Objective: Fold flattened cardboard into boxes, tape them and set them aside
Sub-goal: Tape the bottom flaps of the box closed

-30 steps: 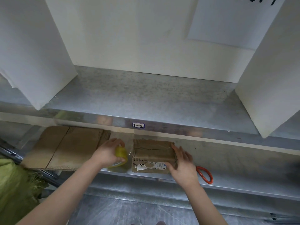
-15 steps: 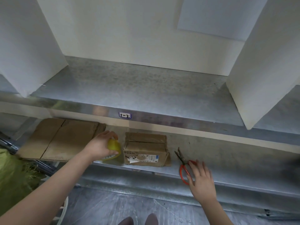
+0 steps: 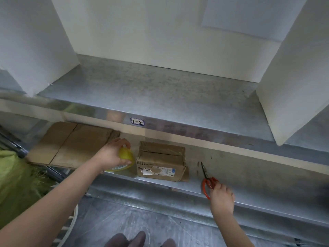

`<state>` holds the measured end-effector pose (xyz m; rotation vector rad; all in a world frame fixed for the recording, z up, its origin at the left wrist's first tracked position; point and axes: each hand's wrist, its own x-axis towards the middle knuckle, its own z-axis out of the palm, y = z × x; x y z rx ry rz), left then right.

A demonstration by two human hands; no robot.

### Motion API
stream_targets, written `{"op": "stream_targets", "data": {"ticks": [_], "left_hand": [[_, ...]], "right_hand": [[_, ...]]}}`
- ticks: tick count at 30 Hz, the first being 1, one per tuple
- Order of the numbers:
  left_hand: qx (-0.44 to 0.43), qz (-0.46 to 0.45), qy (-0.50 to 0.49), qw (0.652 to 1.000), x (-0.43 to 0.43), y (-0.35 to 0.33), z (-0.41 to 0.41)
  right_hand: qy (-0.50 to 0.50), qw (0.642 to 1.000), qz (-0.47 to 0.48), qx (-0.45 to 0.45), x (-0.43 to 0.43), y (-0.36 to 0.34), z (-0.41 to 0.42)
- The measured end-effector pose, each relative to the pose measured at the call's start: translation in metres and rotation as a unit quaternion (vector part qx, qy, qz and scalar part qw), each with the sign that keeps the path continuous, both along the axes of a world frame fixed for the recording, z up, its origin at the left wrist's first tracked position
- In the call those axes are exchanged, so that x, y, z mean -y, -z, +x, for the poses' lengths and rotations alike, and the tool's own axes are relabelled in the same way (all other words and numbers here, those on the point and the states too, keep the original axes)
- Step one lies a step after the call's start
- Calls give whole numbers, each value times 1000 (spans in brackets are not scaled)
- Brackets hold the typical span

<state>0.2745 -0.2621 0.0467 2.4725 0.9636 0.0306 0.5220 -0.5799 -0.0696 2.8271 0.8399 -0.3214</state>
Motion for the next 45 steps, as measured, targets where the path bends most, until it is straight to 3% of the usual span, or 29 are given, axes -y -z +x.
{"op": "stream_targets", "data": {"ticks": [2, 6, 10, 13, 19, 23, 28, 34, 38, 45], "left_hand": [[-3, -6, 6, 1000, -1, -1, 1], [-2, -26, 12, 1000, -6, -3, 3], [9, -39, 9, 999, -11, -3, 1], [16, -59, 19, 998, -15, 2, -5], [37, -66, 49, 996, -26, 4, -10], [45, -67, 69, 994, -33, 3, -9], [36, -72, 89, 993, -38, 0, -9], [24, -76, 112, 990, -42, -3, -7], [19, -71, 124, 990, -41, -3, -4], [17, -75, 131, 988, -39, -4, -3]], "right_hand": [[13, 999, 14, 46, 1, -5, -2], [59, 996, 52, 46, 8, -23, -15], [125, 966, 218, 59, 16, -44, -50], [128, 942, 296, 96, 15, -68, -90], [93, 925, 363, 59, -26, -110, -170], [78, 920, 383, 2, -67, -116, -216], [130, 907, 363, -168, -100, -103, -251], [194, 842, 389, -319, -116, -89, -257], [199, 815, 422, -345, -121, -98, -248], [203, 807, 414, -369, -129, -102, -238]]}}
